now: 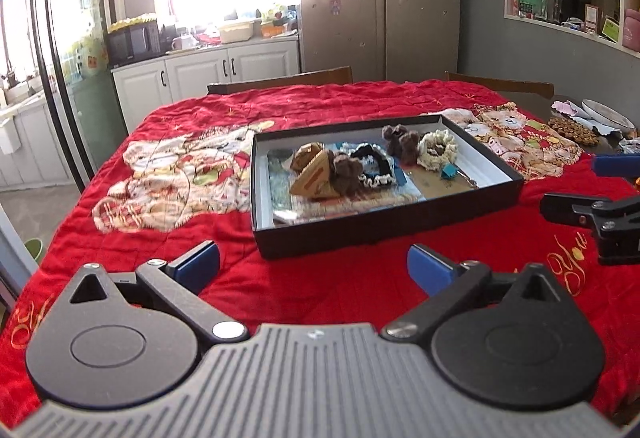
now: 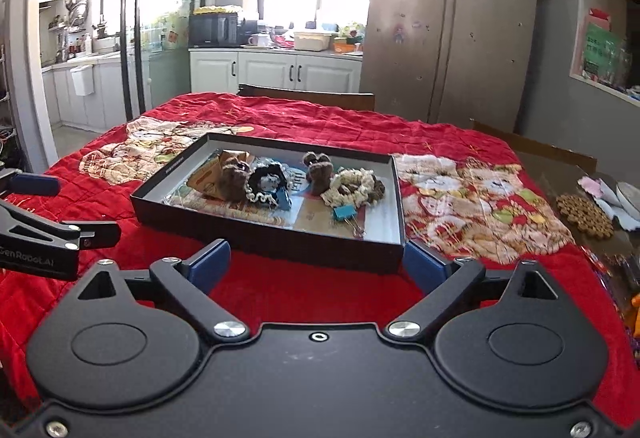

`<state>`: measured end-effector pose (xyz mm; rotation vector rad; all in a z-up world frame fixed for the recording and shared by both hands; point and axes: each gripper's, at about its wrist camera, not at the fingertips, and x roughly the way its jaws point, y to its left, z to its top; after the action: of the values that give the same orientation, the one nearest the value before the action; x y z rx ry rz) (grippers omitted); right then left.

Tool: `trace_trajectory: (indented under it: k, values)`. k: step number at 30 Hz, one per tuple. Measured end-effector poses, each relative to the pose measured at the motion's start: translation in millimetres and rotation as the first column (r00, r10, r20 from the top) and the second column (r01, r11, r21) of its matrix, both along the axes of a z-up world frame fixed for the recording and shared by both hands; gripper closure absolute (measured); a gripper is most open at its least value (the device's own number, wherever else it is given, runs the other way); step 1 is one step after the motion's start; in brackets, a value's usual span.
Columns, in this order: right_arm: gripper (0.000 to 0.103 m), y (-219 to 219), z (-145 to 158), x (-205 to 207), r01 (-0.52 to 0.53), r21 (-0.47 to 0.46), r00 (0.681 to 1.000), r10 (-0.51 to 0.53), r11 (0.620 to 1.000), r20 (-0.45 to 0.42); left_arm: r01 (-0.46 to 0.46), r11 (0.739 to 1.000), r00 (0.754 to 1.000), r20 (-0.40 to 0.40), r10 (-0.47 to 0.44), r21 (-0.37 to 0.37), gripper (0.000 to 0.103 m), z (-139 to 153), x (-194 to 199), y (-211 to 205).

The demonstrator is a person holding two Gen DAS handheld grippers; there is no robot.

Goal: Organize objects

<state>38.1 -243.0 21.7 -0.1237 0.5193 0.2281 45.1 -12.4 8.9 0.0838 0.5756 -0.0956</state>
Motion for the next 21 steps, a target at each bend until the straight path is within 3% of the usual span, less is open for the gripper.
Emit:
trace_trajectory:
  k: [21]
  values:
    - [0.002, -10.0, -29.3, -17.3, 0.112, 0.055, 0.991, -0.107, 0.992, -0.075, -0.061, 0.995, 0.997, -0.047, 0.058, -0.074, 0.000, -13.5, -18.8, 1.7]
